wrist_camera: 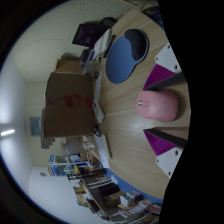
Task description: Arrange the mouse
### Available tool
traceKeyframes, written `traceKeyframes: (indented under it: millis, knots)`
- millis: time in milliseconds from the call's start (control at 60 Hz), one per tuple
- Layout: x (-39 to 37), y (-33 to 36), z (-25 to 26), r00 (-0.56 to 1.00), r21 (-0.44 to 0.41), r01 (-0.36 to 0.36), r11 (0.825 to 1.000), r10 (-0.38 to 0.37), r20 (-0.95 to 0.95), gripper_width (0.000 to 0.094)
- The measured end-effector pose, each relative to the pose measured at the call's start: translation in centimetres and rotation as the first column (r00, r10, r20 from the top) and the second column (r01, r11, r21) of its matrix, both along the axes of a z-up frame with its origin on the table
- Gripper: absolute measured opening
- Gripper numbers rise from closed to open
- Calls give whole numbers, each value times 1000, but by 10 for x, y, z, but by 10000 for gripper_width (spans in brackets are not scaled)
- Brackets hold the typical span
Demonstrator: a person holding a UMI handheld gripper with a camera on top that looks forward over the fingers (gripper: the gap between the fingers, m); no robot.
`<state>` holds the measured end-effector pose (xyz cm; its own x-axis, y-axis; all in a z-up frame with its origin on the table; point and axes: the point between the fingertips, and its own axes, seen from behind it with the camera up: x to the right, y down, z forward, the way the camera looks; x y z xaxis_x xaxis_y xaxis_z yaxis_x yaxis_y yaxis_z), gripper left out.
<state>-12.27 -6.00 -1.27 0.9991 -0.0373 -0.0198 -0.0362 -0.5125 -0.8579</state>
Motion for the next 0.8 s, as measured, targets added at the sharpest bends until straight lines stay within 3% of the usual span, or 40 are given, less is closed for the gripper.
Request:
traceKeyframes:
  millis: [117,267,417,500,600,700,800]
  knots:
    - [-4,6,0,1000,40,-19,999,19,1,505]
    - [-4,5,-3,999,-46,-41,998,41,-3,442]
    - [-18,4,5,988,-127,-144,981,136,-67,350]
    - [-27,16,57,972,-50,-231,972,228,-51,343]
    - [-14,44,160,954,121,-296,947,300,-15,344]
    - [59,84,229,977,249,-213,945,213,28,341]
    - [151,117,219,994,230,-106,967,99,43,341]
